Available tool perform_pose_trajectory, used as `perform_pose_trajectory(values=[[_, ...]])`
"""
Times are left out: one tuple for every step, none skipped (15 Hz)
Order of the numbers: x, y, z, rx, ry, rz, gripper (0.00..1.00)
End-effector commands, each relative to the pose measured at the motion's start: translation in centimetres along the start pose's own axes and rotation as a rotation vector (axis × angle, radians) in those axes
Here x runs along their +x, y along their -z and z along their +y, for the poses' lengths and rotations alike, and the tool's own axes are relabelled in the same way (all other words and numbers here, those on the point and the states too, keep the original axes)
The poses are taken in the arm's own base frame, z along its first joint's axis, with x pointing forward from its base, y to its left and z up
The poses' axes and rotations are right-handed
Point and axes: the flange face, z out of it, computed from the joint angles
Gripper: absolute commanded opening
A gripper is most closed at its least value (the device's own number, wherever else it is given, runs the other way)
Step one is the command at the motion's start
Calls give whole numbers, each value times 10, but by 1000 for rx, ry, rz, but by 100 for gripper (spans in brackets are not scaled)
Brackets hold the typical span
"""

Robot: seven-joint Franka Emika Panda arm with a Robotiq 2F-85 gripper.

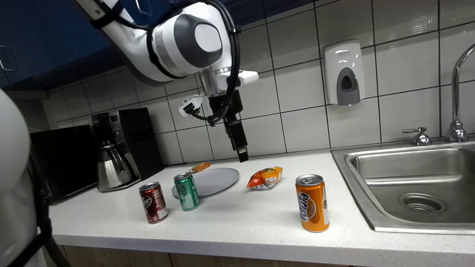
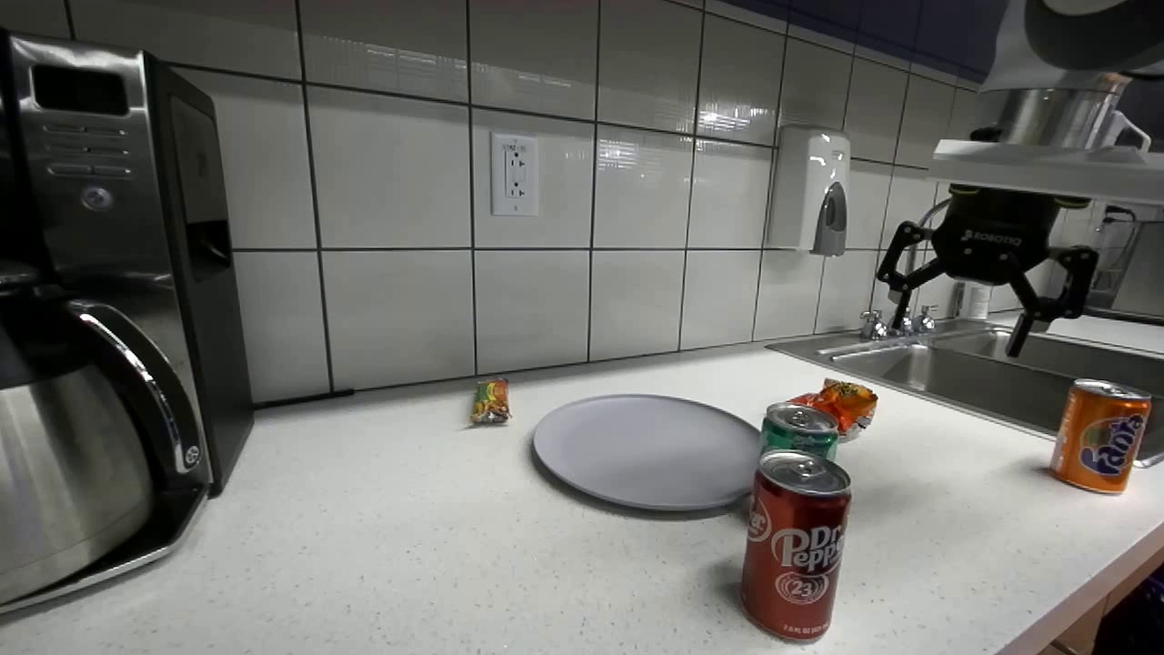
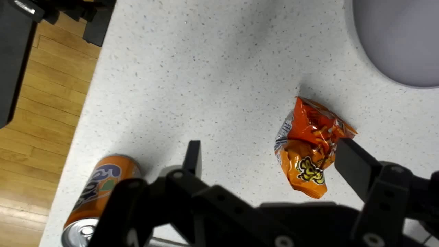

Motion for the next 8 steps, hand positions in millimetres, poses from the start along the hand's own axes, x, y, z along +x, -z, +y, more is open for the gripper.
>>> perform_pose_trajectory(values=[[-15, 16, 23, -27, -2, 9, 100], [-17, 19, 24, -18, -6, 22, 100], [-7, 8, 12, -9, -7, -3, 100], [-9, 11, 15, -5, -8, 2, 100], [-10, 13, 16, -2, -7, 5, 100], [-11, 14, 17, -1, -7, 7, 100], [-12, 14, 17, 0, -7, 7, 100], [-12, 14, 17, -1, -7, 7, 100]])
